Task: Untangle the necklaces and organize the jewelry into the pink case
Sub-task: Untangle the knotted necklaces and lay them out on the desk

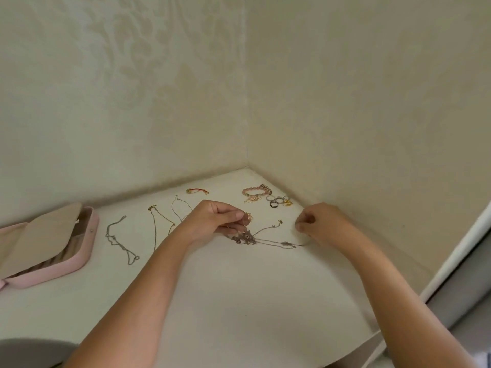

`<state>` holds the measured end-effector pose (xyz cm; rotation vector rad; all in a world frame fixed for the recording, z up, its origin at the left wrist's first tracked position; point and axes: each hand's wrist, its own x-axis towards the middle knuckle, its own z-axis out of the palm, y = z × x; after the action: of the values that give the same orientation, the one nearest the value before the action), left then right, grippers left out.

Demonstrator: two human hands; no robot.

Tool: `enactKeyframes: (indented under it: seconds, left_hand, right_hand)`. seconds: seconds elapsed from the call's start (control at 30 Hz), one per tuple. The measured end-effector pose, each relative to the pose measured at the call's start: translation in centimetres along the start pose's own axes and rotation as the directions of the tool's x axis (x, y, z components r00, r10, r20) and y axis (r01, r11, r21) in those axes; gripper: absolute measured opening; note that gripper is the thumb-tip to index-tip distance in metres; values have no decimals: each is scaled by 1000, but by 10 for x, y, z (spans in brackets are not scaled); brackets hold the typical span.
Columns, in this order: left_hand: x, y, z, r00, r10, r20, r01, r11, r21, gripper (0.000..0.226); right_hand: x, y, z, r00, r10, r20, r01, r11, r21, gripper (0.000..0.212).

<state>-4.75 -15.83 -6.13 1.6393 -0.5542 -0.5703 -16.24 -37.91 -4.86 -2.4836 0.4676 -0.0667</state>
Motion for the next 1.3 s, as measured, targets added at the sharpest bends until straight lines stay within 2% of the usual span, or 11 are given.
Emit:
enactKeyframes:
  seconds: [0.03, 0.13, 0.23, 0.4, 0.57, 0.67, 0.73, 0.87, 1.03, 1.17, 1.3]
  left_hand:
    - [-1, 1, 1, 1000, 0, -3, 0, 1000, -11, 13]
    - [-2, 2, 4, 1000, 10, -24, -11, 1000, -22, 11]
    - [-2, 5, 5, 999, 20, -49, -21, 1000, -21, 9]
    - [-1, 7, -1, 983, 69, -173, -80, 995, -60, 13]
    - [1, 7, -5, 967, 80, -242, -108, 989, -103, 28]
    - [2, 7, -6, 966, 61, -250, -98, 985, -139, 32]
    - [3, 8, -5, 974, 32, -226, -68, 986, -155, 32]
    - [4, 10, -5, 986, -1, -165, -40, 968, -249, 34]
    - [4, 11, -5, 992, -31, -126, -27, 900, -434, 32]
    - [3, 12, -5, 992, -61, -112, 2, 885, -465, 30]
    - [3, 12, -2, 993, -60, -106, 17, 929, -369, 25]
  right_hand:
    - [0, -4, 2, 998, -55, -7, 55, 998, 17, 4]
    - [2, -24, 12, 971, -226, 76, 217, 969, 116, 22]
    - [11, -47, 23, 915, -344, 210, 308, 933, 184, 16]
    - [36, -69, 16, 862, -398, 314, 343, 914, 218, 8]
    - [54, -73, 10, 767, -468, 438, 322, 872, 369, 20]
    - [58, -69, 18, 750, -487, 449, 292, 851, 436, 21]
    - [58, -68, 25, 764, -486, 425, 291, 847, 445, 23]
    - [62, -63, 28, 847, -470, 247, 299, 806, 510, 20]
    - [65, -55, 33, 942, -335, 29, 239, 727, 644, 17]
    - [63, -61, 37, 971, -233, 47, 97, 570, 816, 14]
    - [59, -70, 40, 982, -170, 84, 0, 443, 896, 16]
